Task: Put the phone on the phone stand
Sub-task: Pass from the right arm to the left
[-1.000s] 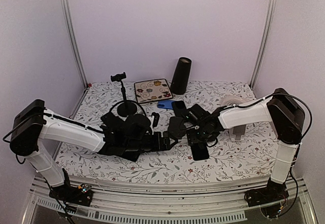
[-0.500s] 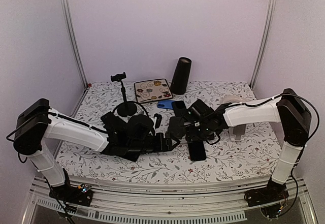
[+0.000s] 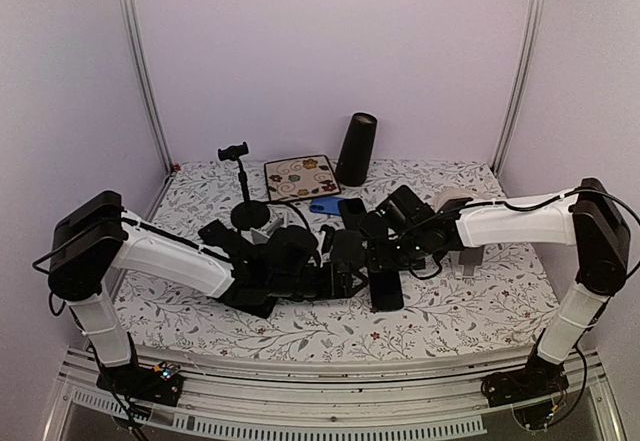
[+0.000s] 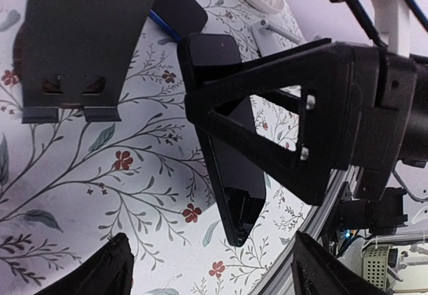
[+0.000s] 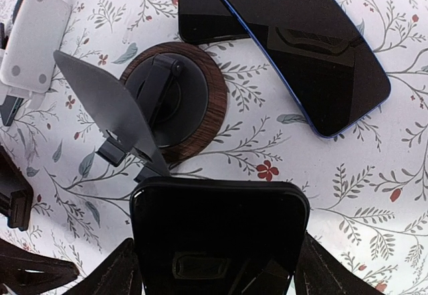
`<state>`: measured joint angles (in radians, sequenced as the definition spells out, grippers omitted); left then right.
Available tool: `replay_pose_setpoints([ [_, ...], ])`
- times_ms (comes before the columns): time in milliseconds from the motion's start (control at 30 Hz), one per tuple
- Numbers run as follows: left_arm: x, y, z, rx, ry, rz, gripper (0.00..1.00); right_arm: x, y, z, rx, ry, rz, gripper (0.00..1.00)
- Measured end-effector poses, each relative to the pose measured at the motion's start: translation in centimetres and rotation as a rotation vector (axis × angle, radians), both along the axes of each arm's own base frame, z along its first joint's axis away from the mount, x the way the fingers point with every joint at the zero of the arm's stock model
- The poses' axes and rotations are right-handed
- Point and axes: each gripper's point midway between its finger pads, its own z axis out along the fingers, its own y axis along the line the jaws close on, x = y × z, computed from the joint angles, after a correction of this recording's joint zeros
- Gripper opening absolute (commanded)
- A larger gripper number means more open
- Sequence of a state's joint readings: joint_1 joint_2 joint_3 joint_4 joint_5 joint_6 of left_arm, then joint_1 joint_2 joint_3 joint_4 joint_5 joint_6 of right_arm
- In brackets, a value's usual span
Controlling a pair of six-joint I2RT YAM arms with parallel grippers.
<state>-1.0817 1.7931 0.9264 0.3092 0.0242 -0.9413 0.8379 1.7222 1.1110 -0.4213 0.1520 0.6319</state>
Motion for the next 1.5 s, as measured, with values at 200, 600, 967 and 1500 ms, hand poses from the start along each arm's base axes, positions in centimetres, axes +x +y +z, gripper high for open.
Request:
replay_pose_setpoints([
  [200,0.0,-2.2,0.0,-0.023,-0.006,-0.051,0.73,-0.2,0.4,1.2,0.051,-0.005,-0.001,0.65],
  [600,-1.0,-4.2,-0.7,-0.044,0.014,-0.119,0.46,-0.3,1.8,3.0,0.152,-0.007,0.006,0.65],
  [967,-1.1,-4.6,-0.3,-0.070,0.027,-0.123,0.00,-0.5,2.2,5.1,0.222,-0.028,0.017,0.65],
  [1500,-1.4,-4.7,-0.2,-0.052,-0.028,-0.148,0.00,-1.0,1.8,6.4,0.256,-0.056,0.023,0.99],
])
